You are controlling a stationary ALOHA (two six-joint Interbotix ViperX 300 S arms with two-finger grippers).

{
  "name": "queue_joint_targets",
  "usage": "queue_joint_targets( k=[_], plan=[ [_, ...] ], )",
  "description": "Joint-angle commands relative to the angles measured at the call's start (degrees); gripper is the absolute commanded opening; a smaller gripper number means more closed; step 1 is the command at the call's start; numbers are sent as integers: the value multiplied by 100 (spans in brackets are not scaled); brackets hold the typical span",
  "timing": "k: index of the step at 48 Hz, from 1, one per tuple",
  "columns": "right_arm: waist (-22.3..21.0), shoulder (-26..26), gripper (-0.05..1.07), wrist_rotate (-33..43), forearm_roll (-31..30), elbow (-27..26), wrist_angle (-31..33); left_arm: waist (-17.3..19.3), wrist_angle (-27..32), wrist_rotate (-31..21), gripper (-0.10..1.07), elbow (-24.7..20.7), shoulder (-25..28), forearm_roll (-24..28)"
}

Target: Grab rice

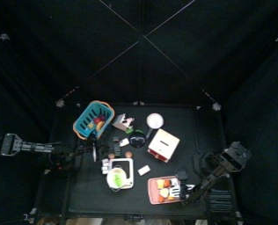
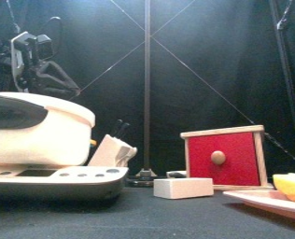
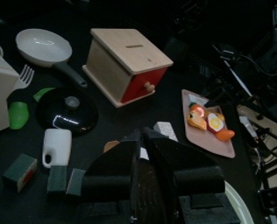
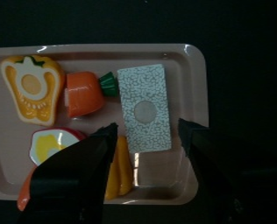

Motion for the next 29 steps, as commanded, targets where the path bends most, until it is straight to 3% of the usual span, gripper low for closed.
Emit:
queue_joint_targets(
  k=[1, 9, 15, 29],
  plan=[
    [-18, -396, 90, -18, -167, -35, 158, -9, -26, 0, 56, -88, 0, -9],
    [-53, -756, 90, -264, -870, -18, 325, -18, -9, -9, 56, -44, 0, -26],
    [-396, -853, 90, -1195, -1670, -105, 53, -18, -9, -9, 56, -35, 0, -62],
    [-1986, -659, 90, -4351, -2136, -229, -2197, -44, -9, -9, 56, 26, 0, -70]
  ],
)
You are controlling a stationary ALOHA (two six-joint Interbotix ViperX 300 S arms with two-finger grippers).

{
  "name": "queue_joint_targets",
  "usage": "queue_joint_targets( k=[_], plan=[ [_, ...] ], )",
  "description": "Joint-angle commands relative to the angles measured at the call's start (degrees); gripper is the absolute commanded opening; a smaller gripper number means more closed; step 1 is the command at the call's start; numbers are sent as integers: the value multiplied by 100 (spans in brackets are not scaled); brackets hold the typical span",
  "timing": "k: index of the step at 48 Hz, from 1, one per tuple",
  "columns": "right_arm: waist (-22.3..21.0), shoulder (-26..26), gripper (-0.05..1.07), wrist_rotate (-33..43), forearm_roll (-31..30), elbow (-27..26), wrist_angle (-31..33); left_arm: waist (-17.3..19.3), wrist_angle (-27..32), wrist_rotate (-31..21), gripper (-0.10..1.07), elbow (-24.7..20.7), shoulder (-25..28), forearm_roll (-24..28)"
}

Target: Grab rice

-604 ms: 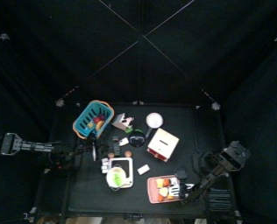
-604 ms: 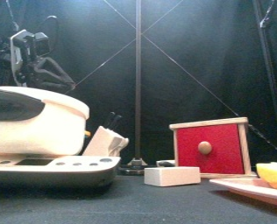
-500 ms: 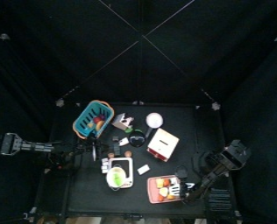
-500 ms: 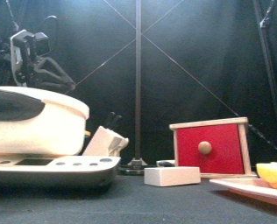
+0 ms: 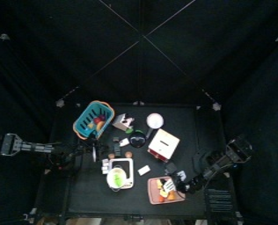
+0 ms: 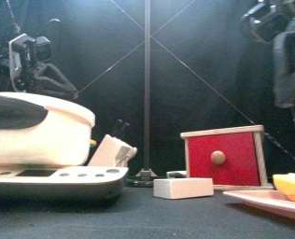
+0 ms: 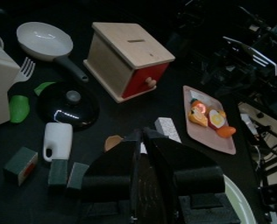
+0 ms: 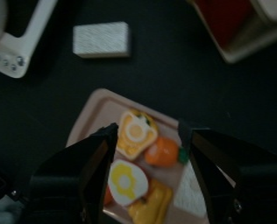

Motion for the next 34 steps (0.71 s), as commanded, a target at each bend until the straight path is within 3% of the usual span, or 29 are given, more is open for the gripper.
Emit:
queue_joint_targets(
  k=[1, 6, 14, 34],
  plan=[
    [-466, 9, 90, -896, -62, -167, -800, -18, -26, 0, 56, -53, 0, -9],
    [-888, 202, 90, -1907, -44, -272, -1310, -9, -26, -9, 56, -35, 0, -18],
    [-1195, 554, 91, -2962, -26, -466, -1635, -9, -26, -9, 56, -18, 0, -105],
    [-1538, 1239, 95, -4430, 18, -703, -1863, -18, -26, 0, 56, 0, 0, -149]
  ],
)
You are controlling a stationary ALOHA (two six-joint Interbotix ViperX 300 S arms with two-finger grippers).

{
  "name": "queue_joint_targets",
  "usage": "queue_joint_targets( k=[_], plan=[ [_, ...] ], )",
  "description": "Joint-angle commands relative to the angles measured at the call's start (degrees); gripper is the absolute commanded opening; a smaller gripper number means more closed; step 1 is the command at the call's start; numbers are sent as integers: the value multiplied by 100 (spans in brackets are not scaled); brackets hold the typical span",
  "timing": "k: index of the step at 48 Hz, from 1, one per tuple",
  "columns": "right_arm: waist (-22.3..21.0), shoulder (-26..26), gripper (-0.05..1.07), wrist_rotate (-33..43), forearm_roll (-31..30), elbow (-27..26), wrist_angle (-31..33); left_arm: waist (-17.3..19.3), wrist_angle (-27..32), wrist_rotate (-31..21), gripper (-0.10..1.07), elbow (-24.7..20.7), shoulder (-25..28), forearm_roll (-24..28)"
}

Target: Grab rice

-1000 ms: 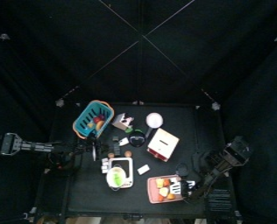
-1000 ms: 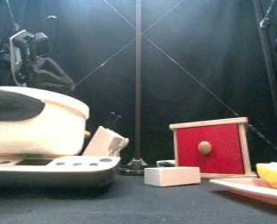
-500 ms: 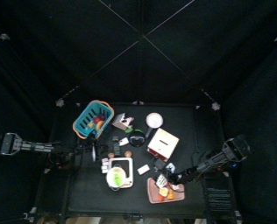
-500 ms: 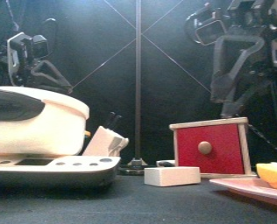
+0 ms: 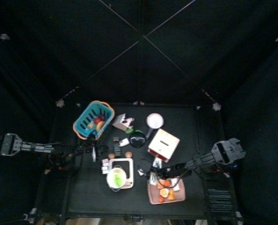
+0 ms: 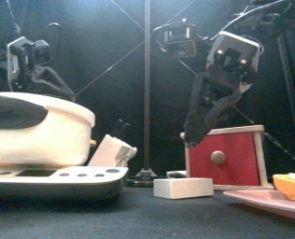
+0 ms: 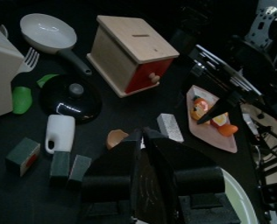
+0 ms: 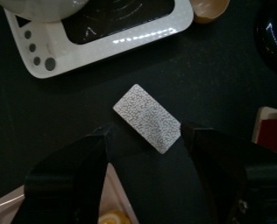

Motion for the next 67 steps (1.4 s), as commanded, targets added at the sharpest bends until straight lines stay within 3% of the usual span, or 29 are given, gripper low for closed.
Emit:
queue_joint_targets(
  k=[1, 18, 34, 54, 67],
  plan=[
    [-88, 18, 95, -176, -26, -202, -44, -9, -26, 9, 56, -70, 0, -9],
    [-158, 527, 95, -817, 35, -439, -44, -18, -26, 9, 56, -53, 0, -9],
    [-193, 738, 94, -976, 519, -413, 0, -18, -26, 9, 56, -53, 0, -9],
    [-193, 703, 67, -958, 747, -448, 141, -18, -26, 9, 56, -44, 0, -9],
    [-193, 650, 65, -976, 870, -519, 132, -9, -26, 9, 56, -53, 0, -9]
  ],
)
